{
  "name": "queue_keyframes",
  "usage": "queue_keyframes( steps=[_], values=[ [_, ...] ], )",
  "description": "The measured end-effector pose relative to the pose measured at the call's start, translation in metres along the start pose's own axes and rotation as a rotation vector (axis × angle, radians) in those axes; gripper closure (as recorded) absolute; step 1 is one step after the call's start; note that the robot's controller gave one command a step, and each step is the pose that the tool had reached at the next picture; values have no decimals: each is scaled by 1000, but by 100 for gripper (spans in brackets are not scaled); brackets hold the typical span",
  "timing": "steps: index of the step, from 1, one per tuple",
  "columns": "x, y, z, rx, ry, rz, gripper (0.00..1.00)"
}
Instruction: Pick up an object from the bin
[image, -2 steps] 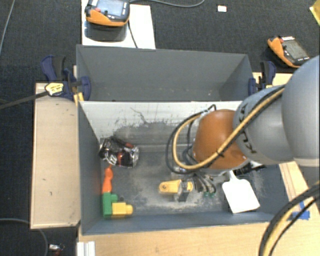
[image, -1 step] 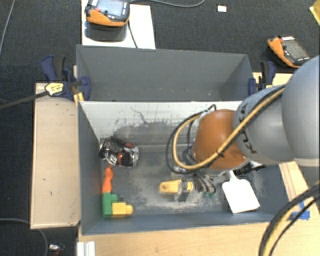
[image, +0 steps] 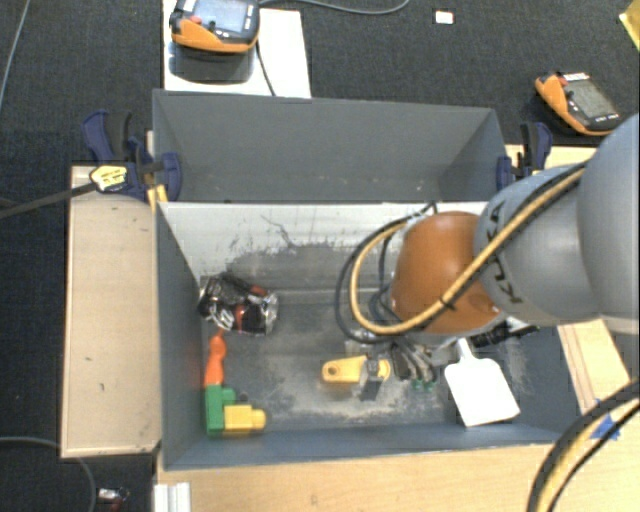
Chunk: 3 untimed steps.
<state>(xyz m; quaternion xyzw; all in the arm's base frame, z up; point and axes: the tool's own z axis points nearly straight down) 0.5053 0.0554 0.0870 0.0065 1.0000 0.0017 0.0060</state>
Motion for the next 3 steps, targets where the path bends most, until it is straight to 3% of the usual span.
queue_keyframes(
  steps=[3],
  values=[
    [-1, 0, -124, 0, 3, 2, 100]
  ],
)
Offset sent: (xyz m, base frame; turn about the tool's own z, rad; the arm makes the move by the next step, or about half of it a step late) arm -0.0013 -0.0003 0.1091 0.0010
